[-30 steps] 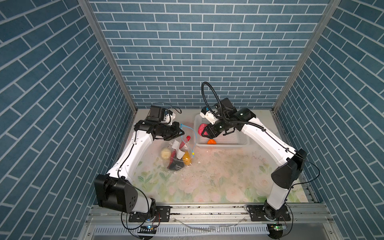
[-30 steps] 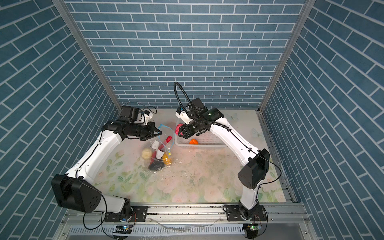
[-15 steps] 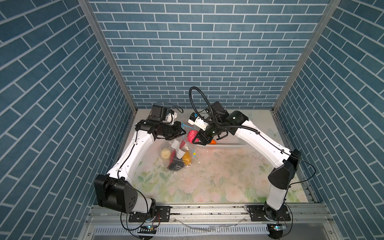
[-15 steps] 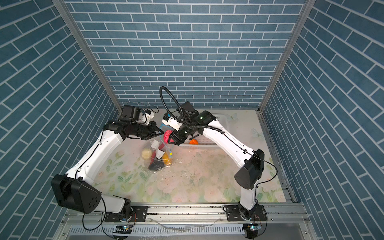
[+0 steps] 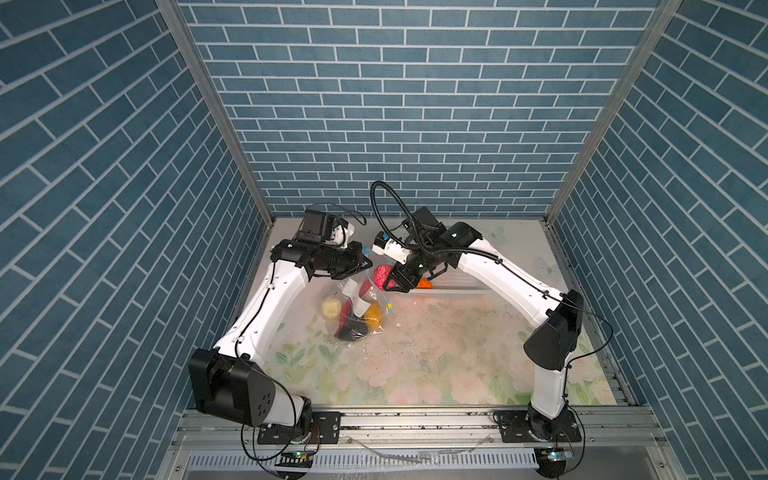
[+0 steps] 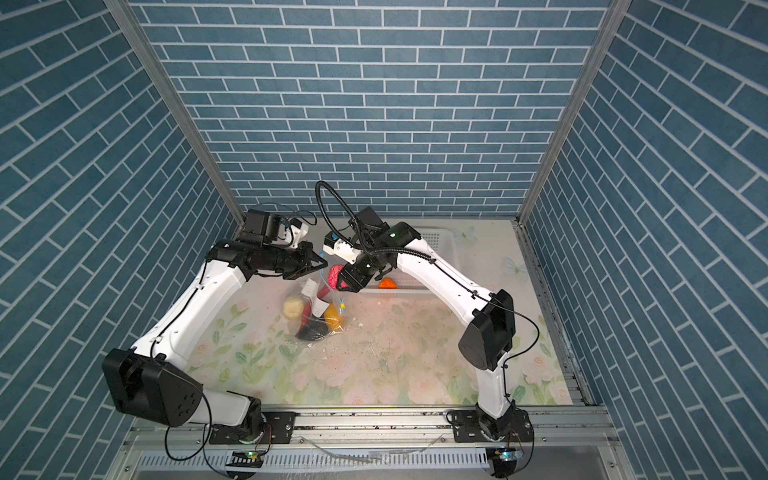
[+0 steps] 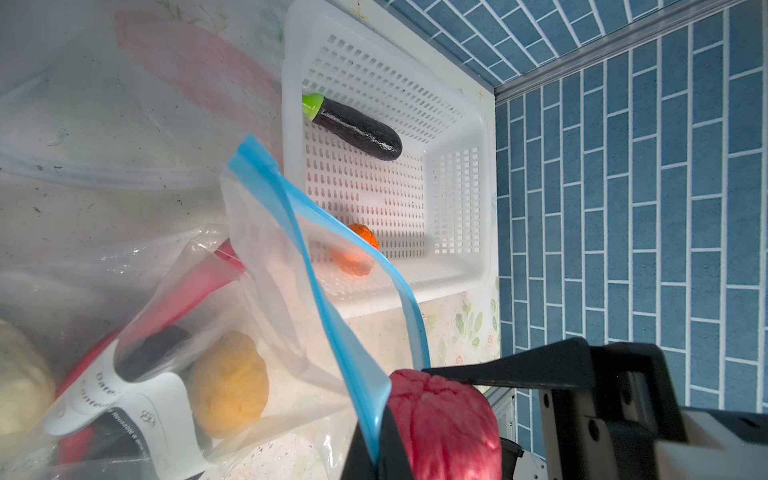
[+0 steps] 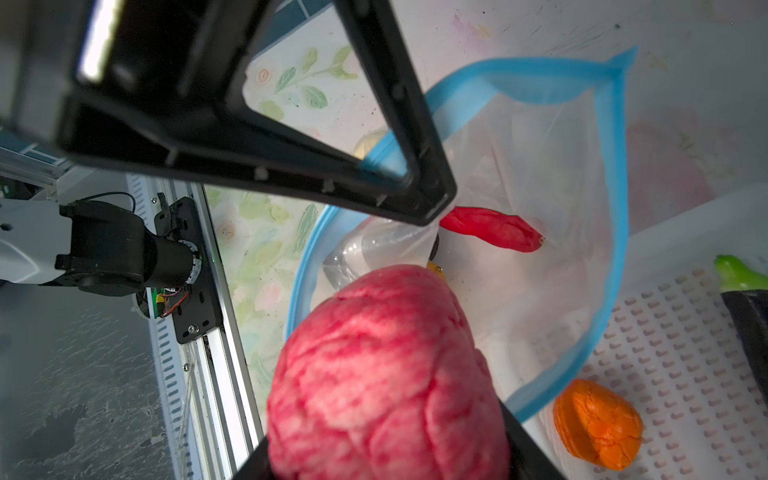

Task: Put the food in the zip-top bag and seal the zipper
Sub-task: 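Lift the pink lumpy item and carry it over the bag mouth, then lower the pink lumpy item into the bag and open the right gripper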

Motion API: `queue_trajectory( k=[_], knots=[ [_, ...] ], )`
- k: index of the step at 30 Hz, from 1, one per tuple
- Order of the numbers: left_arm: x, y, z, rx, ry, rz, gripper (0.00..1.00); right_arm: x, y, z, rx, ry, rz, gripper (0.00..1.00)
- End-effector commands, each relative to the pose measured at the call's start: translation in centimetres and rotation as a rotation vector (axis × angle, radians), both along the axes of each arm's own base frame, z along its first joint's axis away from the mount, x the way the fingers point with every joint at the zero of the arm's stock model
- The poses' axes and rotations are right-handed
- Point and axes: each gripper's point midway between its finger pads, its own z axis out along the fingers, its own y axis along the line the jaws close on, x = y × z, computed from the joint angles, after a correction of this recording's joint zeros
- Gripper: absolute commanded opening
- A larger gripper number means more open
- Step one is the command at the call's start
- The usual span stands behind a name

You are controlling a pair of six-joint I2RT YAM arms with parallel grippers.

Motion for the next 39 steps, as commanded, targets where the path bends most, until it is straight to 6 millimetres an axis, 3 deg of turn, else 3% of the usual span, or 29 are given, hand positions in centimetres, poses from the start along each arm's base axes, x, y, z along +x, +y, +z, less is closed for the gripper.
queue_trajectory(
  k=[1,13,19,31,39],
  knots=[
    [0.0,-0.4,1.0,-0.010,-0.032,-0.010,0.00,0.1,-0.1,-0.4,-0.028,-0.025,0.046,0.49],
    [0.0,-0.6,1.4,-0.010,-0.040,-0.019,0.00,0.6,-0.5,-1.8,-0.077,-0.028,0.029,0.54],
    [0.2,-1.0,1.2,-0.010,-0.032,-0.026,0.00,0.8,-0.7,-2.2,-0.092,-0.035,0.019,0.62],
    [0.2,-1.1,1.3,-0.007,-0.033,-0.029,0.00,0.9,-0.8,-2.1,-0.094,-0.044,0.011,0.75],
    [0.2,-1.1,1.6,-0.007,-0.037,-0.031,0.00,1.2,-0.9,-2.1,-0.098,-0.057,-0.006,0.77]
  ],
)
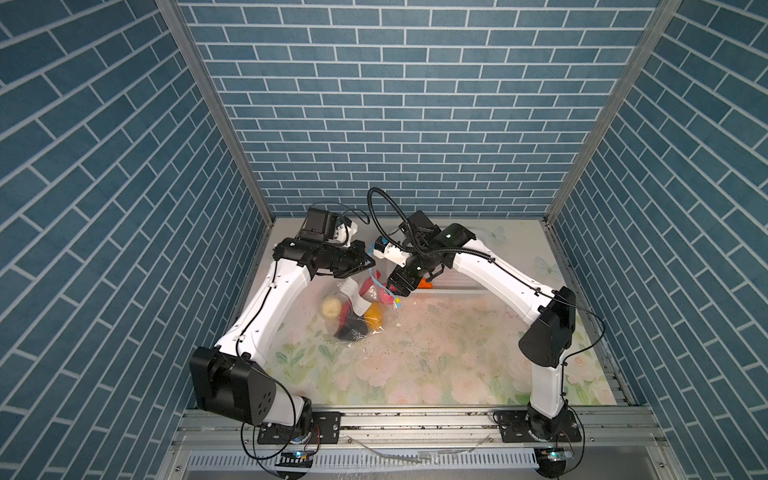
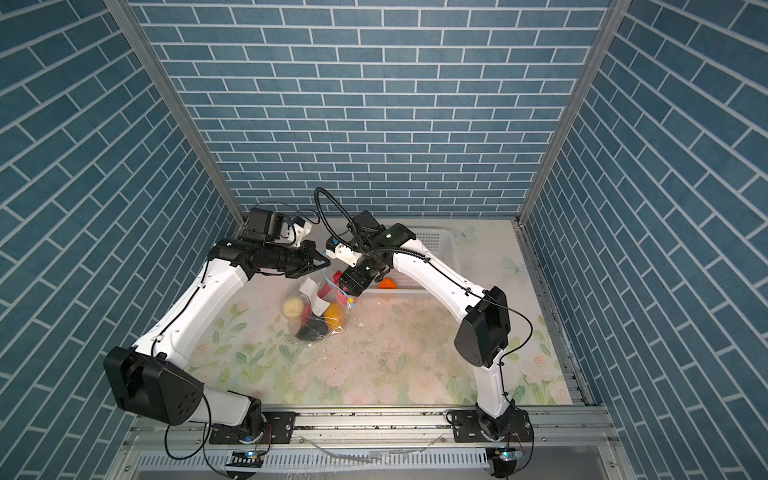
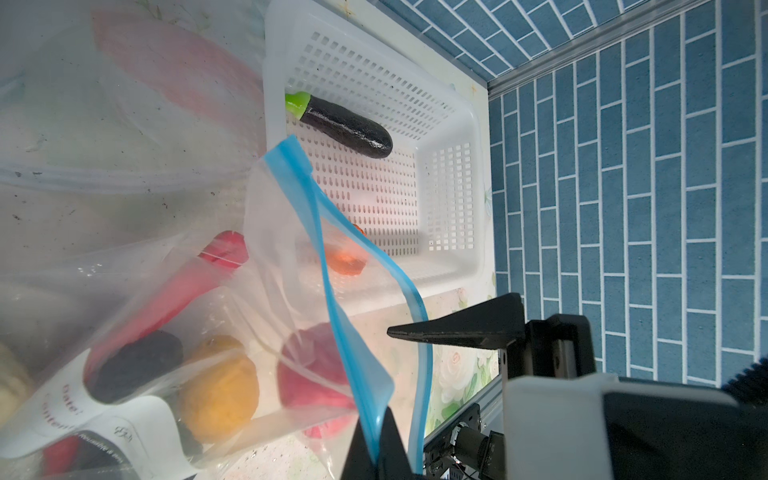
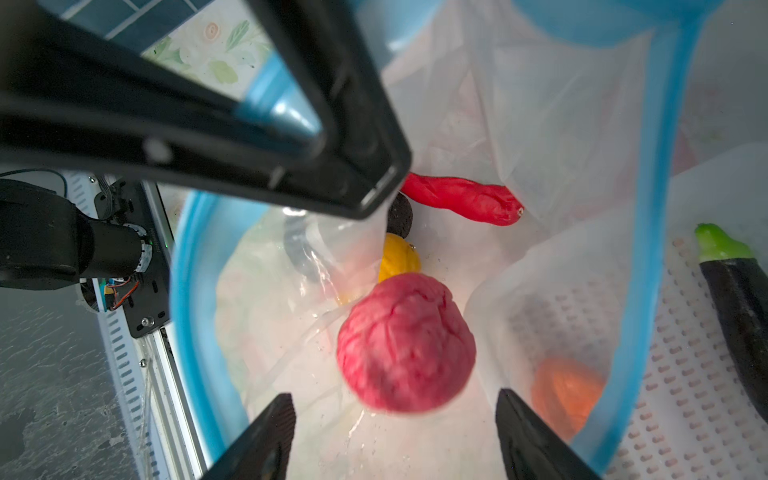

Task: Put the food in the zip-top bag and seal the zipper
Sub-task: 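Lower the pink lumpy item into the bag and open the right gripper, then raise the open right gripper and move it over the orange item in the basket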

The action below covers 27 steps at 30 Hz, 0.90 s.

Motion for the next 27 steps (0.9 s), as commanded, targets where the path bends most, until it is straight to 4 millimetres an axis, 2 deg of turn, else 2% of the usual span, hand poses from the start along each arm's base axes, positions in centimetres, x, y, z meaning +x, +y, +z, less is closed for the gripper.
queue_trajectory(
  k=[1,8,14,23,27],
  knots=[
    [0.2,-0.3,1.0,-0.004,-0.025,-0.013,0.00,0.2,-0.1,0.1,-0.007,-0.028,0.018,0.77],
    [0.1,-0.3,0.9,-0.003,-0.023,-0.015,0.00,0.3,-0.3,1.1,0.010,-0.048,0.006,0.77],
    [0.2,-0.3,0.9,-0.003,-0.025,-0.016,0.00,1.1,-1.4,3.4,0.039,-0.109,-0.031,0.76],
    [0.6,-0.5,0.6,-0.008,-0.020,-0.021,0.00,4.8,-4.8,4.8,0.077,-0.130,-0.175,0.75],
    [0.5,-0.6,0.5,-0.007,-0.016,-0.021,0.00,7.5,-6.7,4.0,0.031,-0.130,-0.368,0.74]
  ],
)
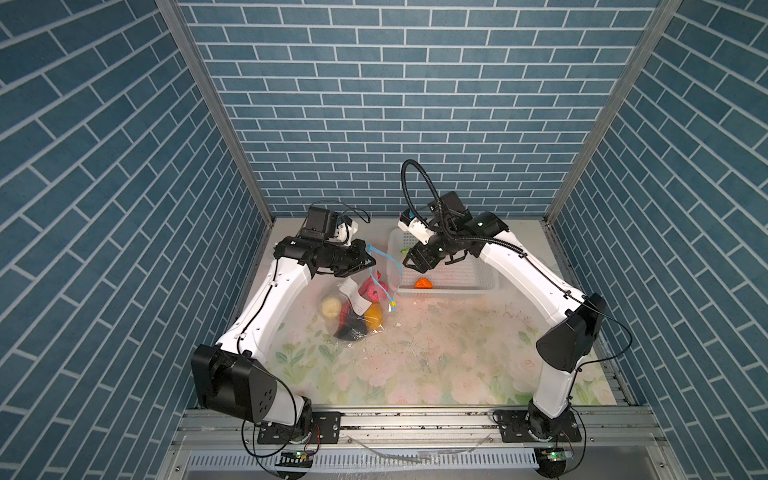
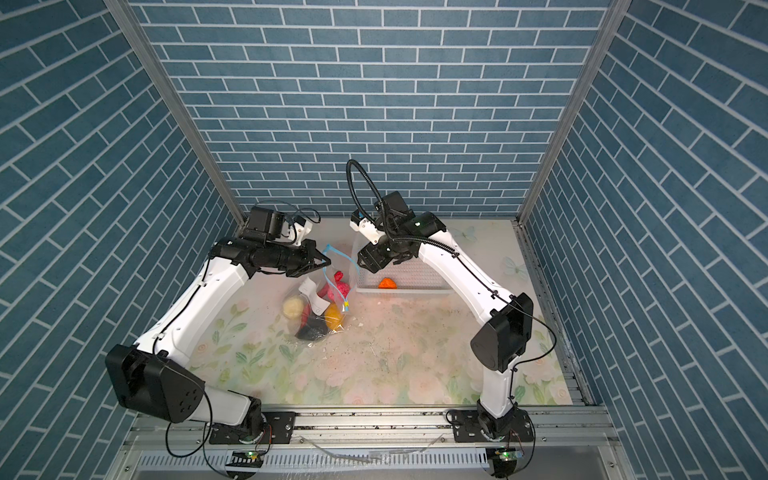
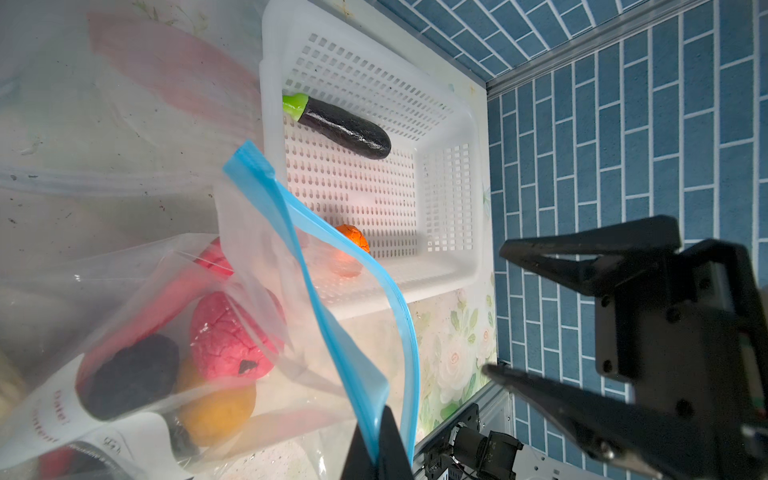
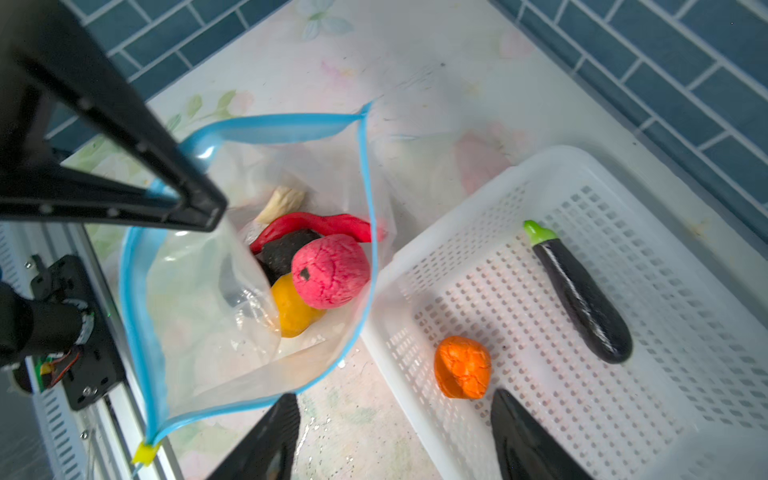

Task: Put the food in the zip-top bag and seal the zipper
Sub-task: 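Raise the open right gripper and move it over the orange item in the basket, then lower the right gripper and close it on the orange item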

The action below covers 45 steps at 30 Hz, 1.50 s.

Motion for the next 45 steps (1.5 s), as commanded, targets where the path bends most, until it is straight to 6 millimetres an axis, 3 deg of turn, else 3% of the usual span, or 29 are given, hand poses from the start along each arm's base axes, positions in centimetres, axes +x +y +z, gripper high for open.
queue_trajectory(
  k=[1,7,13,22,24,29,45],
  knots=[
    [0.3,-0.4,0.7,-0.006,-0.027,-0.017,0.00,1.3,-1.6,-1.4,-0.053,0.022,-0.152,0.74],
    [0.5,-0.4,0.7,-0.004,-0.026,-0.018,0.00,3.1,-4.2,-3.6,-0.214,0.093,-0.371,0.72],
    [0.5,-0.4,0.7,-0.004,-0.025,-0.019,0.00,3.2,-5.0,-6.4,-0.259,0.236,-0.508,0.72],
    [0.7,-0.5,0.8,-0.006,-0.025,-0.018,0.00,2.6,-4.7,-10.5,-0.290,0.402,-0.569,0.72],
    [0.8,-0.5,0.6,-0.004,-0.018,-0.018,0.00,2.7,-4.8,-12.3,-0.320,0.443,-0.579,0.73],
    [0.8,-0.6,0.5,-0.006,-0.012,-0.019,0.00,2.6,-4.8,-14.0,-0.340,0.488,-0.578,0.82],
    [0.8,-0.6,0.5,-0.005,-0.012,-0.020,0.00,3.6,-4.4,-19.0,-0.375,0.550,-0.591,0.82]
  ],
)
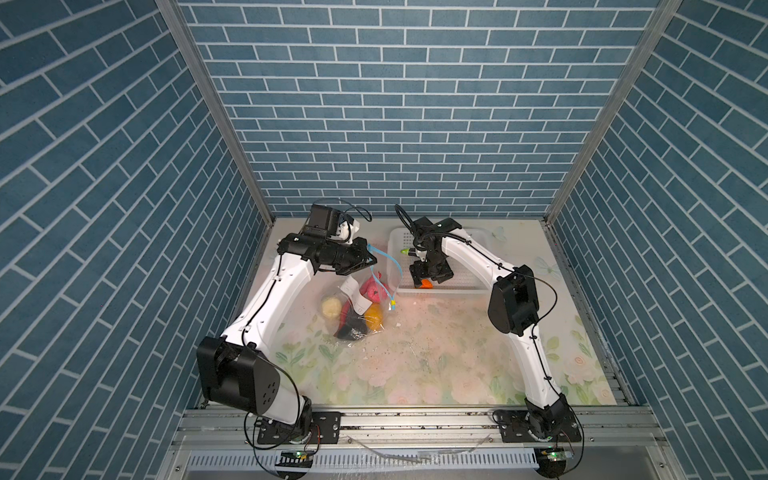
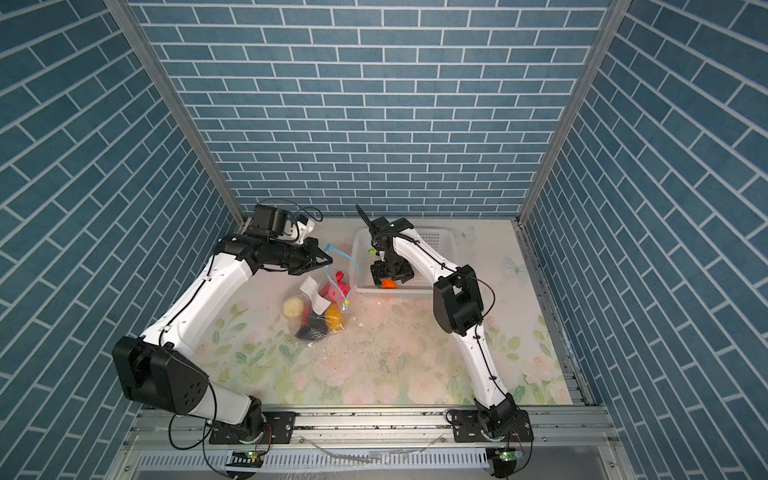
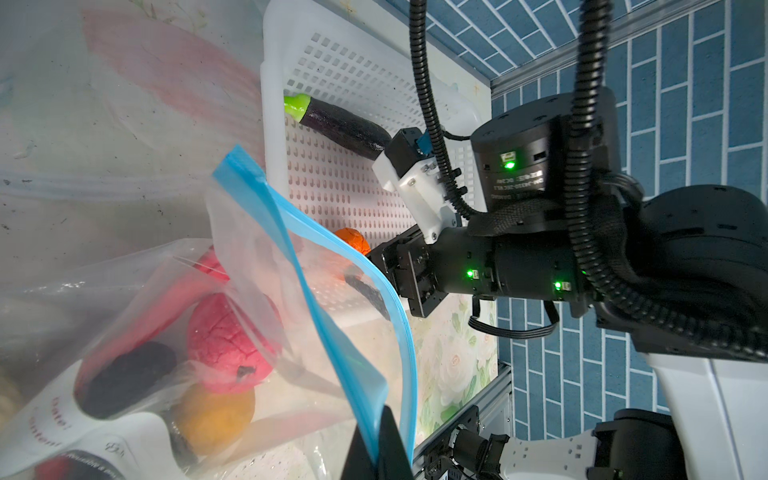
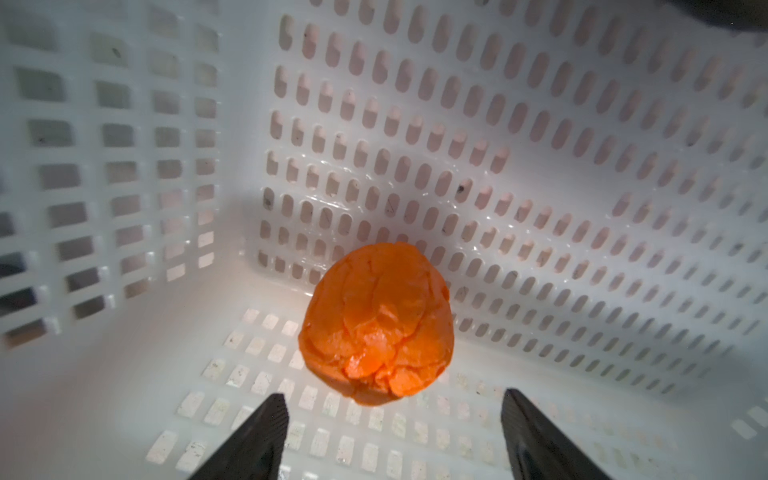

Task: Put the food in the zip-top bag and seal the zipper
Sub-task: 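Lower the right gripper and close it on the orange item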

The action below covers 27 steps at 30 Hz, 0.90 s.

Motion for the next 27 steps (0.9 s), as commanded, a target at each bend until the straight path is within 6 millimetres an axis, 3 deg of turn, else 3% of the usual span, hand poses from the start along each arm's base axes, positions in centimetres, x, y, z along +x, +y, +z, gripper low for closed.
queue_trajectory(
  k=[1,20,27],
  knots=[
    [0.0,-0.4,0.7,-0.007,-0.022,-0.020,0.00,0.7,0.2,-0.5,0.009,0.007,-0.050,0.82],
    [-0.1,-0.3,0.7,-0.006,-0.024,-0.020,0.00,0.6,1.0,-2.8,0.090,0.087,-0.093,0.68],
    [-0.1,-0.4,0.6,-0.008,-0.026,-0.019,0.00,0.5,0.8,-3.4,0.084,0.101,-0.096,0.71]
  ],
)
